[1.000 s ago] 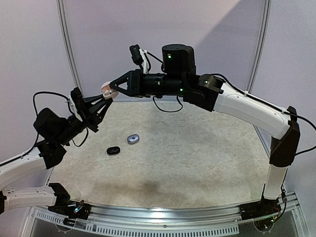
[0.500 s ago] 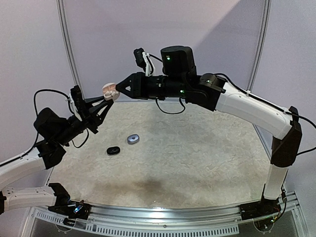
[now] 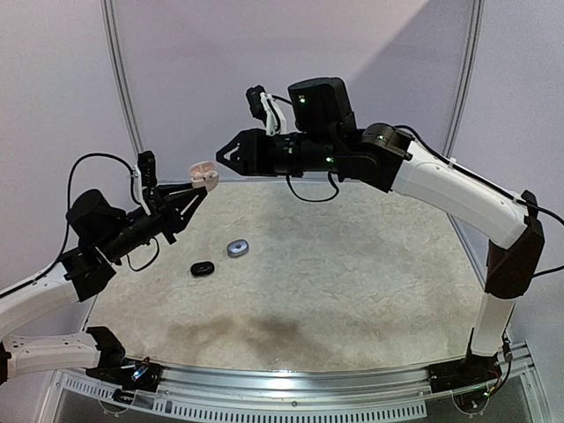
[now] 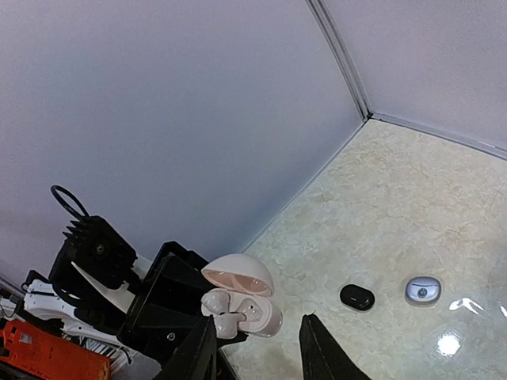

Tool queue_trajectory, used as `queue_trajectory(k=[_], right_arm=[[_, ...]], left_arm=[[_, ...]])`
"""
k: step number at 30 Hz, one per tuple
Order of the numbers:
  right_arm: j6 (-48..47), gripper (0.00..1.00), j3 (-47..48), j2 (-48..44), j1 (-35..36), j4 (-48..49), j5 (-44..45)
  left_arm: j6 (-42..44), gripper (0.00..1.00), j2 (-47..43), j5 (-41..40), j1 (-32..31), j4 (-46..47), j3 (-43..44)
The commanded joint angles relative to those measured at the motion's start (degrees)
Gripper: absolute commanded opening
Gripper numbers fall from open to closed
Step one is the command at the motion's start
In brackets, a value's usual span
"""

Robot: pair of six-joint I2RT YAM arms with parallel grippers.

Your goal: Insert the wireless bluetooth earbuds into the charging case

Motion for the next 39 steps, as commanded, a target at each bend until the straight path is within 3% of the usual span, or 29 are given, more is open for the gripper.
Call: queue_trajectory(k=[1,15,20,39], right_arm=[[-2.2,0.36,1.9,-2.8,0.9,-4.6,3.7],[-4.1,0.01,7.2,3.7,3.4,-6.2,-9.4],[-3.5,0.00,11.8,8.3,3.4,-8.1,-10.1],[-3.8,0.00,11.6,9.4,1.8,-10.3,-2.6]], left_arm=[[-3.3,0.00,-0.3,-4.3,-0.5,-5.6,1.7],[-1.3,0.00,0.3,-8.9,-0.5,-6.6,2.1],[-0.7,0.00,0.4,-9.1,-0.6,-6.7,2.2],[-0.7,0.00,0.2,-3.8,-0.7,-2.8,1.3]])
